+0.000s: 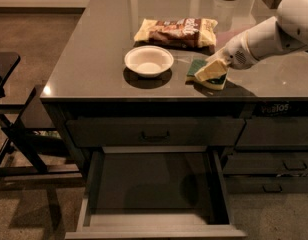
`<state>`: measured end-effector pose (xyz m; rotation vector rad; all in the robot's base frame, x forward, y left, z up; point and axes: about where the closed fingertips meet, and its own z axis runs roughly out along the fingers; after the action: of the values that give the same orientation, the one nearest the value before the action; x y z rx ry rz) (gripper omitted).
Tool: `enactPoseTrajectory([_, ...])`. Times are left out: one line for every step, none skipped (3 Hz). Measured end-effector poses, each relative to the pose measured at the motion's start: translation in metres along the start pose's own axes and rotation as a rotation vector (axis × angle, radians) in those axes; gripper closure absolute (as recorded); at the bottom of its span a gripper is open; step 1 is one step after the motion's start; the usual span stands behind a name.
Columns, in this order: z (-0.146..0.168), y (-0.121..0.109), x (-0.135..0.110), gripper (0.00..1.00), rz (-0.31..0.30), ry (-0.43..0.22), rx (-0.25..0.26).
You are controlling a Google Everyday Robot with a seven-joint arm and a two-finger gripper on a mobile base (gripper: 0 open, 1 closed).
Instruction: Pick sponge from middle drawer and place on counter
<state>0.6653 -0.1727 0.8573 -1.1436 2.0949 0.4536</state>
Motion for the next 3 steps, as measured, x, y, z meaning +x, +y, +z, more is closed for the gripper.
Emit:
enactPoseTrajectory([0.0011,-0.0006,0.0009,0.84,0.002,0.001,-0.001])
enactPoseTrajectory([0.0012,-0.0006,0.0009,0.60,0.002,0.001,-0.001])
enactPoseTrajectory([0.0012,-0.0006,0.0009,0.37,0.002,0.001,-0.001])
